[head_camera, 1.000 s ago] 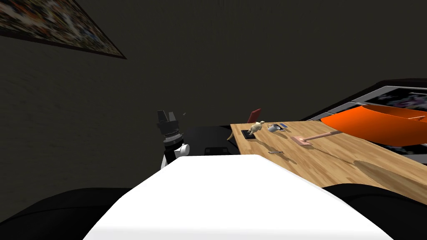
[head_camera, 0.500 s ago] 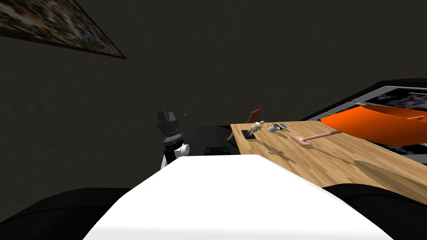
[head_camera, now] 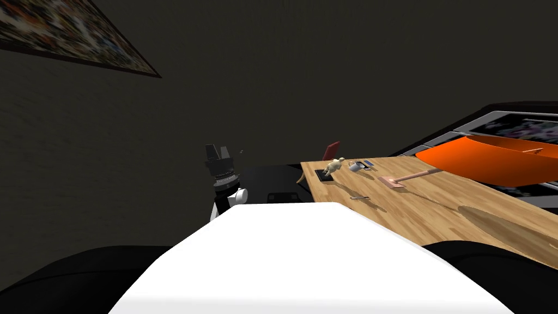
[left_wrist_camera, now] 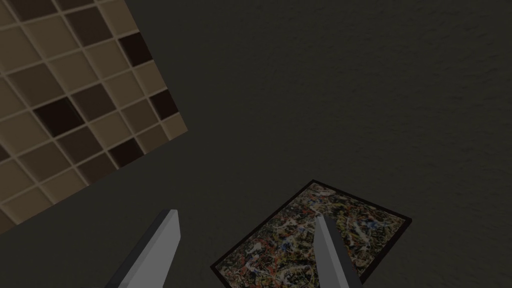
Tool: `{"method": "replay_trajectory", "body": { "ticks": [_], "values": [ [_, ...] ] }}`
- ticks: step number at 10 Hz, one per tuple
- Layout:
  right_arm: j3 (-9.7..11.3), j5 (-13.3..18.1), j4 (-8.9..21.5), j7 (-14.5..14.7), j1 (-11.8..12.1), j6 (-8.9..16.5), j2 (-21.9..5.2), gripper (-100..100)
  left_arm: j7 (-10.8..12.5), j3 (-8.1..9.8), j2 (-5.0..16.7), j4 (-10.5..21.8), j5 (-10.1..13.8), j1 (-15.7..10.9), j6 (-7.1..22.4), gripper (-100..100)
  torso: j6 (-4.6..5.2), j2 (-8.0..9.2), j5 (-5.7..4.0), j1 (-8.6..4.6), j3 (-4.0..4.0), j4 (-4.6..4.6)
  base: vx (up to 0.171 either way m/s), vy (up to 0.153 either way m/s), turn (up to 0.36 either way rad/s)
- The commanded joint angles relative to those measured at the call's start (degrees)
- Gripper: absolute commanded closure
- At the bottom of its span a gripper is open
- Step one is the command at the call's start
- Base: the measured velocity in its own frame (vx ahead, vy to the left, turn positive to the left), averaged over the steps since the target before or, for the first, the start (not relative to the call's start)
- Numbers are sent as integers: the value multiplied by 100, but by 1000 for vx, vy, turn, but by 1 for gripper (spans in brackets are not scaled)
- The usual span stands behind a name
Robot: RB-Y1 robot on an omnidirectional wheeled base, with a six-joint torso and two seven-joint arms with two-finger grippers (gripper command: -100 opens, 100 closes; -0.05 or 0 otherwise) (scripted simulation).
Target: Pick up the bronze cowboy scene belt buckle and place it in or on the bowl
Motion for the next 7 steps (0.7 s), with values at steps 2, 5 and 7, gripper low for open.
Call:
{"method": "replay_trajectory", "body": {
  "ticks": [2, 5, 7],
  "values": [
    [-187, 12, -304, -69, 305, -13, -159, 100, 0, 0, 0, 0, 0, 0, 0, 0, 0, 0, 0, 10, 0, 0, 18, 68, -99],
    [-325, 12, -515, -125, 526, -32, -285, 100, 0, 0, 0, 0, 0, 0, 0, 0, -3, -1, 3, 18, -1, 0, 12, 61, -54],
    [-503, 7, -778, -200, 804, -54, -440, 100, 0, 0, 0, 0, 0, 0, 0, 0, 0, -1, 3, 18, 0, 0, 14, 78, -101]
  ]
}}
